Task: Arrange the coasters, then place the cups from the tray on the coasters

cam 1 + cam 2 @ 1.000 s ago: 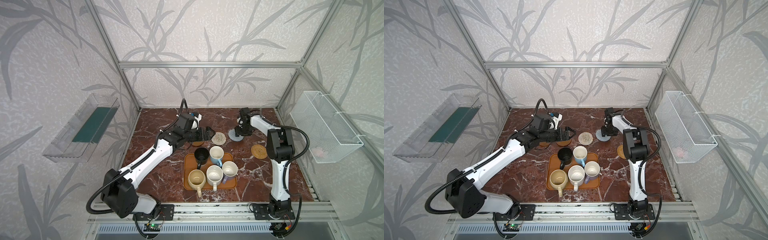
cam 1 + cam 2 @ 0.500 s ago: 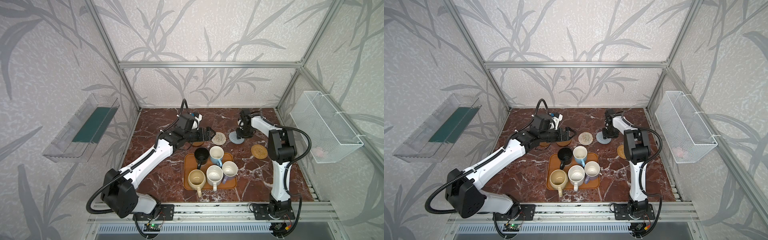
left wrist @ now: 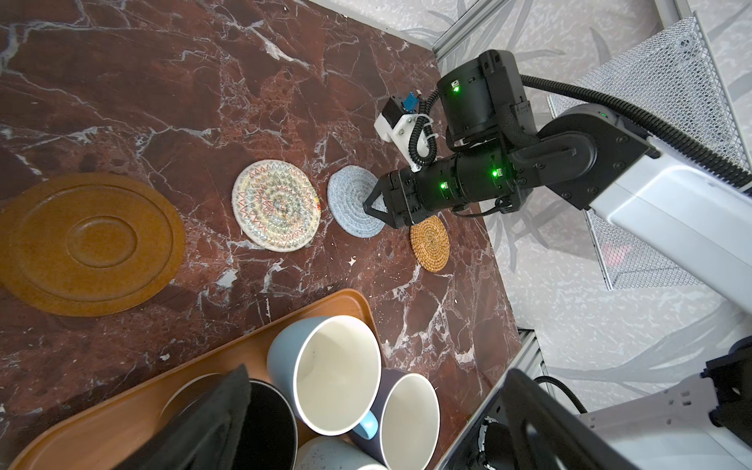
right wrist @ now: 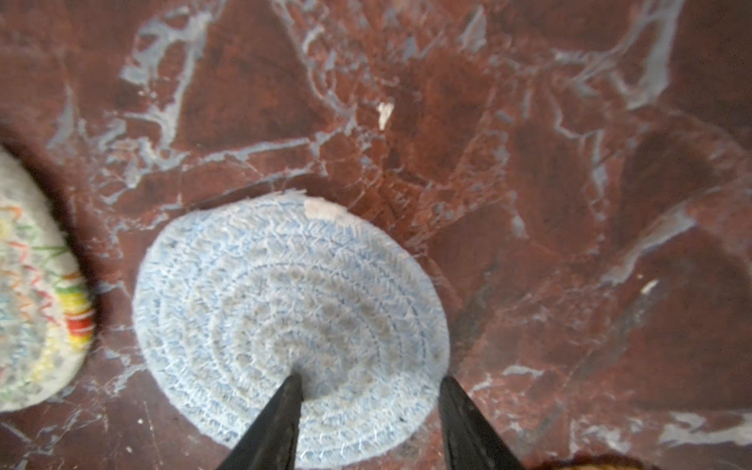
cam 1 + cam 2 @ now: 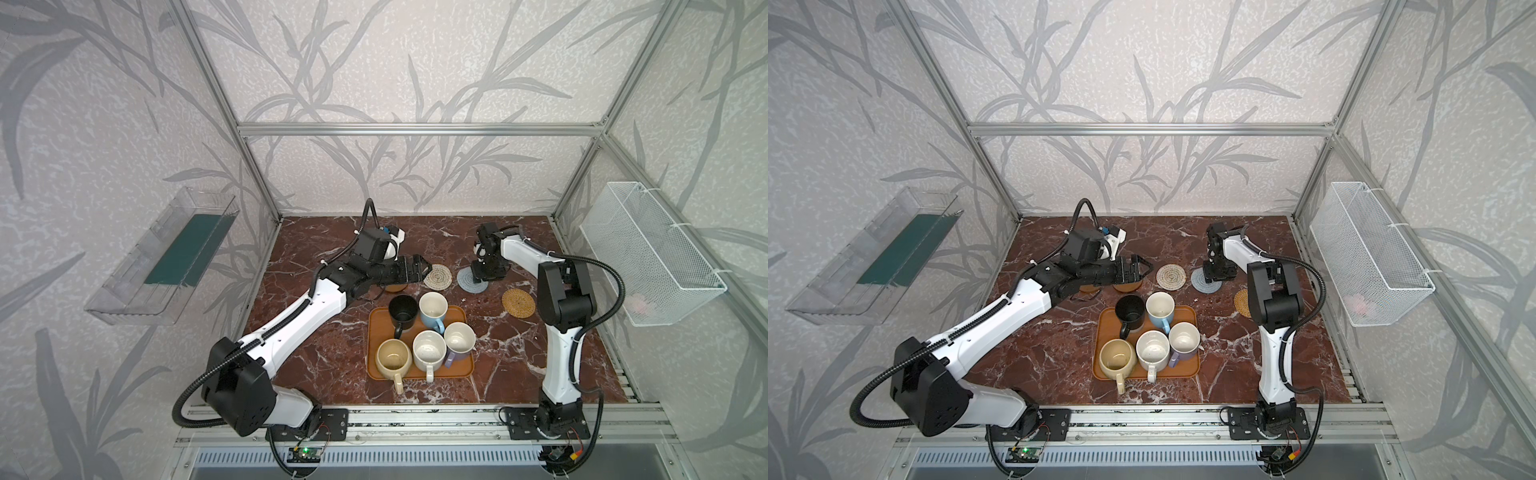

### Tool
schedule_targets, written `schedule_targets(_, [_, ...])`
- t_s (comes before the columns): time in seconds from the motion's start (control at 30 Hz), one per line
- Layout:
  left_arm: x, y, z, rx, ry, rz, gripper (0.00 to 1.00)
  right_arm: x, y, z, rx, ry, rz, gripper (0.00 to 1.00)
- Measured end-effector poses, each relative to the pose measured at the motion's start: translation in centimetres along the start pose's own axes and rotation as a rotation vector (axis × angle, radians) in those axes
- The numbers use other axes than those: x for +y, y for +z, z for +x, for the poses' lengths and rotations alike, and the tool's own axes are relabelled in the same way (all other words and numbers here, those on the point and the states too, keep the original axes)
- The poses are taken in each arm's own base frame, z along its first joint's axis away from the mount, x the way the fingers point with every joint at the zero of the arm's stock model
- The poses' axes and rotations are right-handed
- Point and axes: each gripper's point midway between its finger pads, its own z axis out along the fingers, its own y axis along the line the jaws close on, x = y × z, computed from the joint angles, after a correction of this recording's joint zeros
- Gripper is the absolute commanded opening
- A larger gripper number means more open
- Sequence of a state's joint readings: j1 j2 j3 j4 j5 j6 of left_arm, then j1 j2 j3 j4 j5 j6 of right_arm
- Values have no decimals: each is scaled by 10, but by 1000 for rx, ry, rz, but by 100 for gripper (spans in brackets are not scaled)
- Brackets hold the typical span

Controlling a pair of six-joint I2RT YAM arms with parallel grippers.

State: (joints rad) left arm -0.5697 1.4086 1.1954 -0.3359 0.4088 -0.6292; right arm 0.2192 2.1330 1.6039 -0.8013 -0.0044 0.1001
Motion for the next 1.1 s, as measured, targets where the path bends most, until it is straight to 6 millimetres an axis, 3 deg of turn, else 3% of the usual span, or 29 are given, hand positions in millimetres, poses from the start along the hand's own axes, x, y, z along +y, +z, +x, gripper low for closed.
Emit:
schedule_targets(0.43, [2,-2,2,-4,2,-13,99,1,-1,-4,9,-1,12,58])
schedule_targets(0.57, [3,-3,4,2,0,-20,99,3,-12,-10,-26,1,7,60])
schedule_targets(0.7, [5,-3,5,6,0,-28,99,4,-40,-22,-106,6,-2,68])
schedule_targets(0.83, [6,-4,5,6,0,-40,99,5,-84,-28,-220,21,-17,99])
schedule_targets(0.97, [4,-9,5,0,5,-46,99,4,-126,-14,-315,37,-30,99])
schedule_targets(1.1, [-13,-16,4,-17,33,-23,99,1,-160,12,-396,48,-44,99])
